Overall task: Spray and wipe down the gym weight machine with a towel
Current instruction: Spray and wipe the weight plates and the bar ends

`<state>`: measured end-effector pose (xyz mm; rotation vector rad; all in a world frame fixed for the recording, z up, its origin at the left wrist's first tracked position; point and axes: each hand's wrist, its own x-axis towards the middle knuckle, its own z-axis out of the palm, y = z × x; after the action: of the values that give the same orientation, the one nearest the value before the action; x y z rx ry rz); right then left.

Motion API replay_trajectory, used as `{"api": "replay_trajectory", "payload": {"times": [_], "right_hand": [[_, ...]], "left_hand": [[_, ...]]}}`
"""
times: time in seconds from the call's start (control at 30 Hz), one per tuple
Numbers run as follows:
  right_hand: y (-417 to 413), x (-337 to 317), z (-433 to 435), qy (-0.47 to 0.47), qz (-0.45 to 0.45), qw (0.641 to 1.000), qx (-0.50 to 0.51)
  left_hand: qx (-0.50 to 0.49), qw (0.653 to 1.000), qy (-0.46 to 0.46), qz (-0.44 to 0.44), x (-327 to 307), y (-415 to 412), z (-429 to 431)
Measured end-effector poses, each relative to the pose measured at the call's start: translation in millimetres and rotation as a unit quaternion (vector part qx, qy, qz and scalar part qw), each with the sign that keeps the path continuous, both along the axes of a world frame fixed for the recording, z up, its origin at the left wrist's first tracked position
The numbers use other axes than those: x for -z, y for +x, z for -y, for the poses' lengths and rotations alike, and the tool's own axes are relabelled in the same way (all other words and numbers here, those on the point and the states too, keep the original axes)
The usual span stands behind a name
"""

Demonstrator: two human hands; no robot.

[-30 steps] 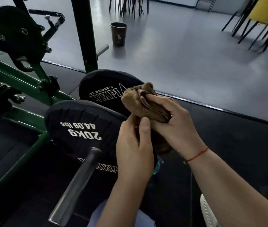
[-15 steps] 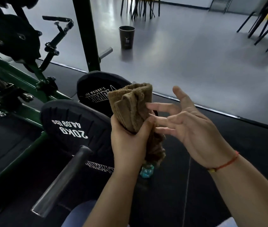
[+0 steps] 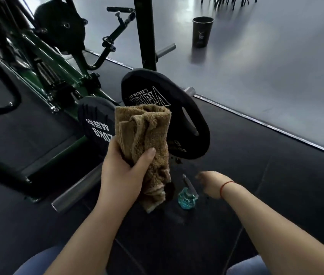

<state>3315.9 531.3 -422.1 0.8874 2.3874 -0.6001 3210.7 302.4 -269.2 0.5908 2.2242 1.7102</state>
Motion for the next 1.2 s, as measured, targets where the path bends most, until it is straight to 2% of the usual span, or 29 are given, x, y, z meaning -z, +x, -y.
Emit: {"api": "replay_trajectory", "payload": {"times": [0.03, 0.1, 0.27, 0.4, 0.67, 0.8, 0.93, 1.07, 1.2], "right_hand": [[0, 15, -2, 0.007, 0.037, 0.999, -0.021], [-1, 46, -9, 0.013, 0.052, 0.997, -0.053], [2, 107, -20, -0.068, -0.031, 0.992, -0.099], [-8, 127, -6, -0.121, -0.124, 0.98, -0.098], [-14, 129, 22, -0.089, -0.206, 0.975, 0.0], [-5, 131, 31, -0.057, -0.176, 0.983, 0.007], [-4, 126, 43, -0.052, -0.123, 0.986, -0.105], [11, 103, 72, -0.066, -0.05, 0.984, -0.157], [14, 86, 112, -0.056, -0.057, 0.967, -0.241]], "left_hand": [[-0.001, 1.0, -0.006, -0.007, 1, -1, 2], [-0.016, 1.0, -0.003, -0.017, 5, -2, 6], [-0.035, 0.999, 0.022, -0.011, 12, -3, 11], [-0.056, 0.997, 0.055, -0.013, 20, 2, 21], [-0.2, 0.974, 0.094, -0.056, 27, 2, 50], [-0.229, 0.967, 0.097, -0.048, 42, -1, 58], [-0.222, 0.968, 0.111, -0.027, 64, -8, 64], [-0.207, 0.973, 0.101, 0.007, 82, -15, 76], [-0.175, 0.981, 0.081, 0.0, 96, -32, 82]]}}
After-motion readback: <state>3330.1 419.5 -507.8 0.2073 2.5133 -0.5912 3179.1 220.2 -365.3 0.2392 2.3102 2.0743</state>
